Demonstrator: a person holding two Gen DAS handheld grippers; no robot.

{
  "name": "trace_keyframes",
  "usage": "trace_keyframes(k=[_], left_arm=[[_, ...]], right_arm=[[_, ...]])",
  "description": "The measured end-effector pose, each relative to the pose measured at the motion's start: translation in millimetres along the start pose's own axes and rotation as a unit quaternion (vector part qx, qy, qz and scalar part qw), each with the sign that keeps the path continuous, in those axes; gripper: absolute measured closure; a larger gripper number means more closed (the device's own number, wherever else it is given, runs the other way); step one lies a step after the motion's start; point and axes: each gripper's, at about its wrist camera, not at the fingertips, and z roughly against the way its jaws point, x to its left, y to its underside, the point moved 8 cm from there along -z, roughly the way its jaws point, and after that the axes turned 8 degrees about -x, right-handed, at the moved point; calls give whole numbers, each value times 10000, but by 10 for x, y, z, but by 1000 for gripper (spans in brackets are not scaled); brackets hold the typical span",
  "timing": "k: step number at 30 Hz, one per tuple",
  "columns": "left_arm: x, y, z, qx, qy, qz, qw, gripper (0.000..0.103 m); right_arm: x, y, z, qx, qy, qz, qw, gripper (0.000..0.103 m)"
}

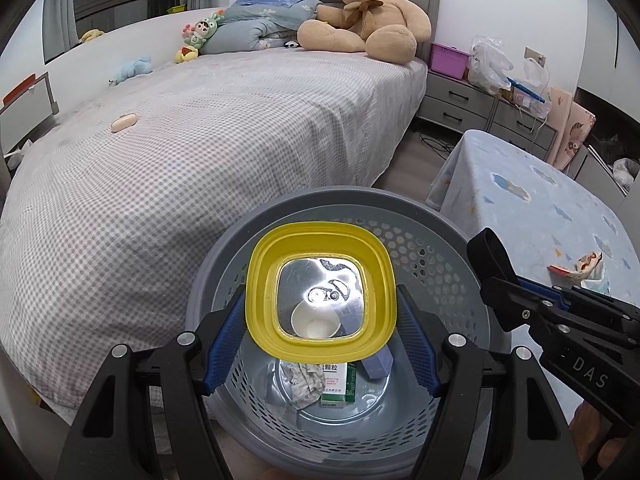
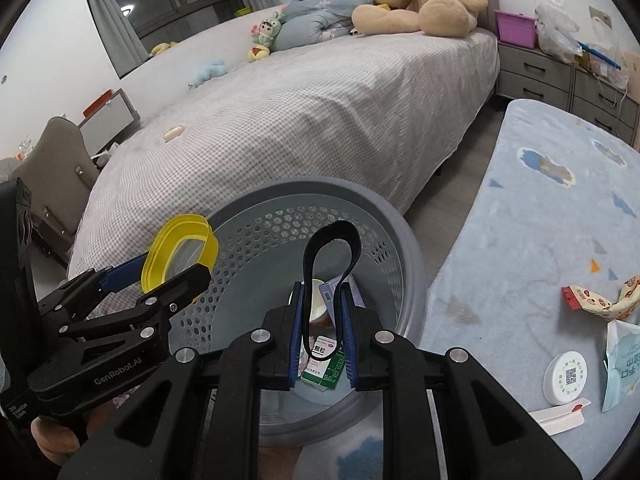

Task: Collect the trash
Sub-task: 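Carry lid and band over the wastebasket and open both tools to drop them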

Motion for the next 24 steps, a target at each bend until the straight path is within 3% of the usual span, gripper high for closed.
trace_keyframes(k=[4, 6, 8, 10, 24], left_arm=[[13, 2, -4, -24, 20, 48, 10000, 34], [37, 2, 4, -36, 11, 86, 10000, 33], [60, 6, 11, -41, 2, 126, 9999, 33], [84, 11, 31, -53, -43, 137, 9999, 26], [116, 3, 67, -83, -97, 146, 9998, 26]], right_arm=[[5, -11, 15, -53, -2, -12, 10000, 82], [6, -27, 36, -117, 0, -31, 9999, 67], [5, -39, 45, -164, -3, -33, 9999, 63], [15, -44, 54, -177, 3, -12, 9998, 63], [29, -21, 43, -158, 11, -41, 9999, 63]])
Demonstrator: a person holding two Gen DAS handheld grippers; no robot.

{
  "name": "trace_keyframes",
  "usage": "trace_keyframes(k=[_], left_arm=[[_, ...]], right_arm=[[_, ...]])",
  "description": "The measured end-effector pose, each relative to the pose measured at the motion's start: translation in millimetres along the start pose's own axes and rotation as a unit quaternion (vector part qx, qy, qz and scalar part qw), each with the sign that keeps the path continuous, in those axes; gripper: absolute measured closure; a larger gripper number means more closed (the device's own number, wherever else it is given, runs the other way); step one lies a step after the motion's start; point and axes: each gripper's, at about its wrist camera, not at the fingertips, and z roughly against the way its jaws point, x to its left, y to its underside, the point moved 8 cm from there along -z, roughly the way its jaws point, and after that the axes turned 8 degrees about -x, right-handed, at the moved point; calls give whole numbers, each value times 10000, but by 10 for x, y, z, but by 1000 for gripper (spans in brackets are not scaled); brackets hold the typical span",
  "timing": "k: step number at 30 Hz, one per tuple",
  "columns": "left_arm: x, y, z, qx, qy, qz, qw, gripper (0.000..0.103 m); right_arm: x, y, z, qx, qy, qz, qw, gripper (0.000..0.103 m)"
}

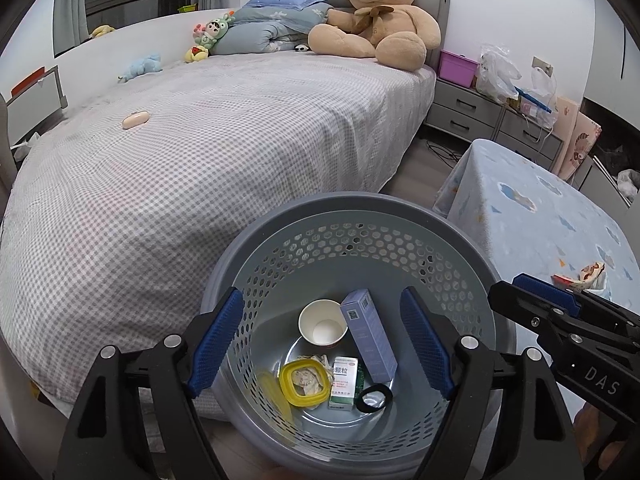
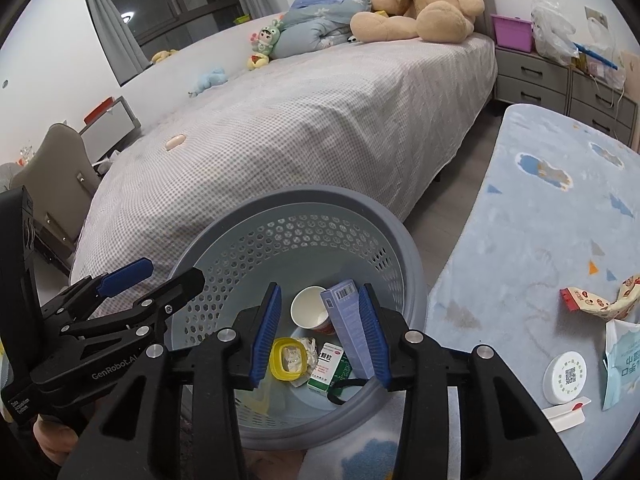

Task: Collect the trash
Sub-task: 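Carry lid and band over the wastebasket and open both tools to drop them, then move both tools back from the wastebasket toward the playing card and white cap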

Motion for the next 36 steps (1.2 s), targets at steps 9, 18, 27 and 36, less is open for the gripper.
trace_keyframes(k=[9, 18, 27, 36], left_arm=[[-5, -11, 10, -19, 24, 12, 10000, 26], [-46, -30, 39, -48, 49, -23, 10000, 26], [-186, -23, 72, -90, 173, -119, 9997, 26], [-514, -23, 151, -203, 419, -338, 9983, 26]], right_arm=[[-11, 12, -2, 3, 7, -7, 10000, 62], [-40, 65, 74, -31, 56, -48, 10000, 59], [-140, 98, 231, -94, 194, -119, 9997, 55], [-380, 207, 540, -225, 530, -321, 9978, 53]])
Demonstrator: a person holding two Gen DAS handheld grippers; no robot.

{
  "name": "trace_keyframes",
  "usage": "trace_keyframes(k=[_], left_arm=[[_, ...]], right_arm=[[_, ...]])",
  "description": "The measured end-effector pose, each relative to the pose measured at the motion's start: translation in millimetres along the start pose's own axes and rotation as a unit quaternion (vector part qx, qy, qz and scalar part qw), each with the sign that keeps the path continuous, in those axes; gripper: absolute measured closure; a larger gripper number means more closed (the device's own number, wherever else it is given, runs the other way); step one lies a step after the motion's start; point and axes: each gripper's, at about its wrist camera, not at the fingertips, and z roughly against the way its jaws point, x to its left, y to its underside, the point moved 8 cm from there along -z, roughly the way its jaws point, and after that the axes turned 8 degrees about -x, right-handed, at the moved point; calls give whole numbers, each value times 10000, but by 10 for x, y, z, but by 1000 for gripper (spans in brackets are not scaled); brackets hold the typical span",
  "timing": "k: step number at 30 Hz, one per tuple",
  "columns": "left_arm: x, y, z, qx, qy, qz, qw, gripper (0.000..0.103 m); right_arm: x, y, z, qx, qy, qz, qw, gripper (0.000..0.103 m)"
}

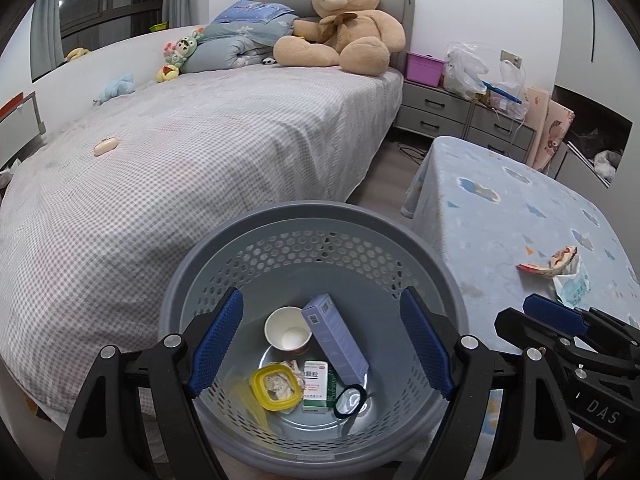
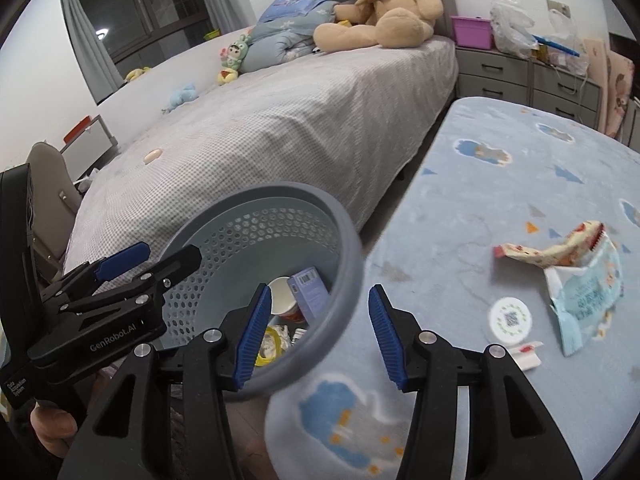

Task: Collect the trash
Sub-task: 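Move both tools back from the wastebasket toward the playing card and white cap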

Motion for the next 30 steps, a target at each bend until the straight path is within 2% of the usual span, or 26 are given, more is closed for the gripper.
trace_keyframes(k=[12, 30], left_arm=[[-489, -4, 42, -107, 320, -222, 9992, 26], [-975, -6, 209, -187, 790, -373, 9960, 26]], right_arm=[[-613, 111, 563, -308, 624, -480, 9964, 49], [-1161, 265, 1163, -664, 1097, -837, 9882, 47]])
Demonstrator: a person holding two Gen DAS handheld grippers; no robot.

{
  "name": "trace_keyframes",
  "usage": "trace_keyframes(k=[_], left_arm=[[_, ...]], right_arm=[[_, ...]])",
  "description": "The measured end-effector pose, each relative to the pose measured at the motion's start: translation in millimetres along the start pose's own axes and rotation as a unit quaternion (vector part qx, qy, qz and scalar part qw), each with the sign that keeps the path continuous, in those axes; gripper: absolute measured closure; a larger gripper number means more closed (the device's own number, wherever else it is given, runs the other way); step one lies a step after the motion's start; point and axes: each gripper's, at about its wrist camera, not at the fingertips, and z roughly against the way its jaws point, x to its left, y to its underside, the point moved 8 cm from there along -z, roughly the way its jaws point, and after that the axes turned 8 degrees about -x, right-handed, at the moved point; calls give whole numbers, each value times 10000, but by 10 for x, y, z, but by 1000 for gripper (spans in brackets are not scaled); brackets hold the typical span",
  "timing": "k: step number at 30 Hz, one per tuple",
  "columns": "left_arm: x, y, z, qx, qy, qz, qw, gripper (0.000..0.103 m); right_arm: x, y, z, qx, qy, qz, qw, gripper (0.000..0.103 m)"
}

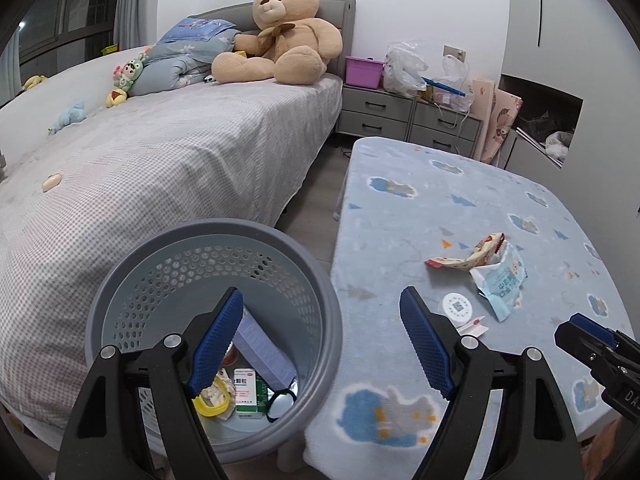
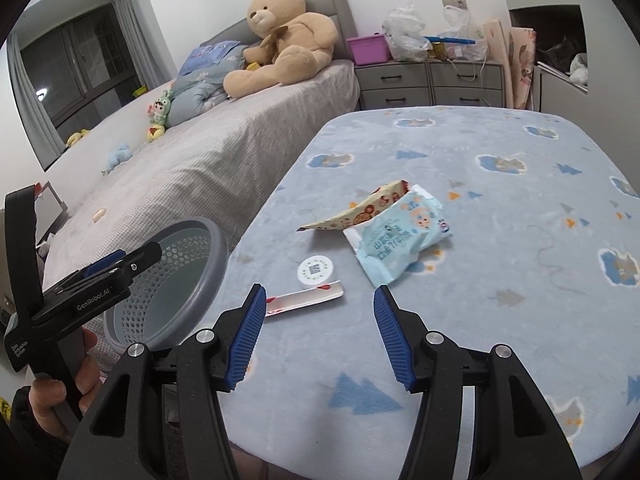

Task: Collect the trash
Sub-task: 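Move both tools back from the wastebasket toward the playing card and white cap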

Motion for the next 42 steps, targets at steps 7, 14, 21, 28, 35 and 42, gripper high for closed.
trace_keyframes(k=[7, 14, 21, 28, 35, 42], left_arm=[[-104, -34, 16, -44, 151, 24, 9999, 26], [-202, -70, -2, -78, 163, -52, 9998, 26], [-180, -129, 4, -140, 161, 12, 9998, 26], [-94, -169, -12, -141, 51, 42, 9999, 26], [35, -158, -66, -46, -19, 166, 9999, 26], [82, -151, -97, 14, -9, 251, 9997, 26]], right_arm=[[-183, 95, 31, 67, 144, -76, 9998, 47], [-264, 172, -7, 182, 182, -154, 9995, 47], [-142, 264, -208, 450, 73, -42, 9990, 47], [96, 293, -451, 631, -102, 184, 9978, 41], [267, 285, -663, 770, -151, 361, 9963, 31], [354, 337, -831, 919, -5, 613, 9939, 13]])
